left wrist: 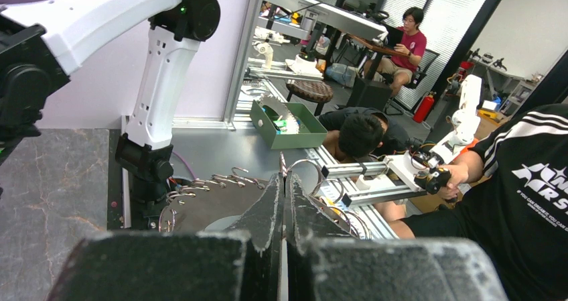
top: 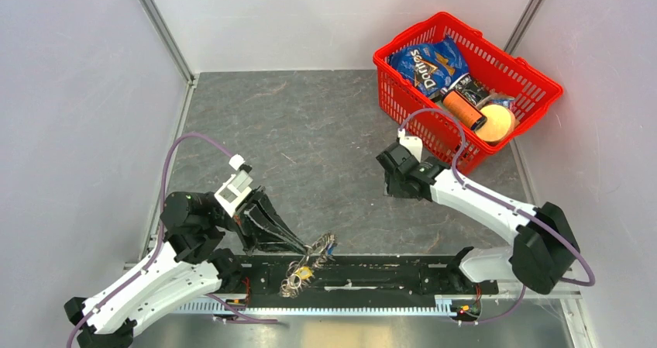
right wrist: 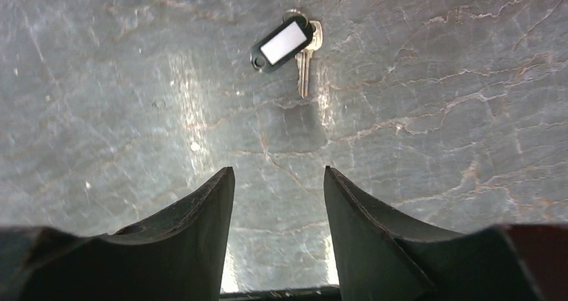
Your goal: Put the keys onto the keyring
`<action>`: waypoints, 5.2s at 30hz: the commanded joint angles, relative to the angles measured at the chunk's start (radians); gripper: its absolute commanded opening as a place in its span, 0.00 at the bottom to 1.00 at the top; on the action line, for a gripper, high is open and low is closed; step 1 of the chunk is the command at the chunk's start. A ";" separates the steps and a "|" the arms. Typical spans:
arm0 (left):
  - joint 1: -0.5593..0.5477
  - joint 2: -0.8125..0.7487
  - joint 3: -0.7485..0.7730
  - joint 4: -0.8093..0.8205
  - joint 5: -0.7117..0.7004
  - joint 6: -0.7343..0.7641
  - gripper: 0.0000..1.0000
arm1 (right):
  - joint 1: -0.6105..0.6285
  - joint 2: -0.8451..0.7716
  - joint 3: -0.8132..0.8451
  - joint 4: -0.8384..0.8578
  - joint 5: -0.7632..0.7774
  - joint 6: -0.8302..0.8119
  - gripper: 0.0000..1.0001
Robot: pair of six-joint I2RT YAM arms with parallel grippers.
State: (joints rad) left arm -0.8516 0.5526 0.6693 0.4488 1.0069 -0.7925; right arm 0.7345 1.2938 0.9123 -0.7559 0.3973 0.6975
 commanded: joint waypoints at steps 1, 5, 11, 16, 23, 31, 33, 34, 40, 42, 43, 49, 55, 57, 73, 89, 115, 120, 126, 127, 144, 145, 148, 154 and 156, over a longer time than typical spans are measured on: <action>-0.006 -0.028 0.033 -0.016 0.001 0.046 0.02 | -0.029 0.055 0.010 0.115 0.045 0.124 0.59; -0.005 -0.041 0.026 -0.029 -0.001 0.058 0.02 | -0.032 0.120 0.040 0.132 0.106 0.226 0.59; -0.006 -0.063 0.022 -0.057 0.002 0.073 0.02 | -0.035 0.193 0.051 0.125 0.240 0.435 0.57; -0.004 -0.084 0.024 -0.098 0.008 0.092 0.02 | -0.037 0.227 0.036 0.120 0.340 0.590 0.54; -0.006 -0.101 0.025 -0.119 0.020 0.101 0.02 | -0.042 0.313 0.065 0.109 0.368 0.707 0.56; -0.005 -0.121 0.032 -0.162 0.037 0.122 0.02 | -0.042 0.376 0.087 0.109 0.399 0.816 0.55; -0.006 -0.127 0.035 -0.178 0.038 0.132 0.02 | -0.042 0.390 0.096 0.104 0.407 0.833 0.55; -0.004 -0.130 0.036 -0.187 0.039 0.137 0.02 | -0.042 0.395 0.099 0.103 0.413 0.841 0.55; -0.006 -0.144 0.049 -0.238 0.048 0.167 0.02 | -0.042 0.422 0.122 0.062 0.461 0.898 0.53; -0.005 -0.146 0.053 -0.256 0.052 0.176 0.02 | -0.042 0.429 0.129 0.051 0.471 0.910 0.53; -0.005 -0.148 0.054 -0.262 0.054 0.179 0.02 | -0.043 0.433 0.133 0.046 0.478 0.917 0.53; -0.004 -0.155 0.055 -0.278 0.063 0.190 0.02 | -0.045 0.463 0.156 0.025 0.481 0.935 0.51; -0.006 -0.156 0.058 -0.298 0.065 0.203 0.02 | -0.046 0.502 0.169 0.024 0.468 0.950 0.46; -0.005 -0.156 0.060 -0.304 0.065 0.208 0.02 | -0.046 0.511 0.173 0.025 0.468 0.951 0.43; -0.006 -0.146 0.068 -0.316 0.065 0.210 0.02 | -0.052 0.526 0.175 0.023 0.466 0.917 0.13; -0.005 -0.146 0.068 -0.289 0.033 0.177 0.02 | -0.024 0.392 0.085 0.280 0.394 0.591 0.00; -0.006 -0.184 0.060 -0.305 0.013 0.181 0.02 | -0.046 0.174 -0.101 0.347 0.396 0.178 0.47; -0.006 -0.183 0.053 -0.306 0.018 0.187 0.02 | -0.047 0.081 -0.261 0.523 0.398 0.130 0.63; -0.004 -0.183 0.047 -0.305 0.019 0.194 0.02 | -0.055 0.039 -0.332 0.554 0.459 0.143 0.67; -0.005 -0.183 0.046 -0.302 0.019 0.194 0.02 | -0.055 0.039 -0.336 0.564 0.459 0.139 0.67; -0.005 -0.163 0.059 -0.315 0.015 0.197 0.02 | -0.099 0.230 -0.322 0.748 0.437 0.160 0.57; -0.005 -0.163 0.060 -0.319 0.013 0.197 0.02 | -0.102 0.239 -0.320 0.749 0.436 0.165 0.57; -0.006 -0.162 0.065 -0.330 0.012 0.203 0.02 | -0.104 0.256 -0.319 0.748 0.427 0.179 0.51; -0.005 -0.156 0.067 -0.335 0.010 0.208 0.02 | -0.103 0.261 -0.333 0.748 0.369 0.201 0.37; -0.005 -0.161 0.065 -0.335 0.009 0.208 0.02 | -0.103 0.261 -0.345 0.748 0.323 0.220 0.33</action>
State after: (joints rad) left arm -0.8536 0.3882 0.6945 0.0986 1.0306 -0.6083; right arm 0.6346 1.5333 0.5785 -0.0063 0.8062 0.8589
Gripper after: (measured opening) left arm 0.030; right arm 0.356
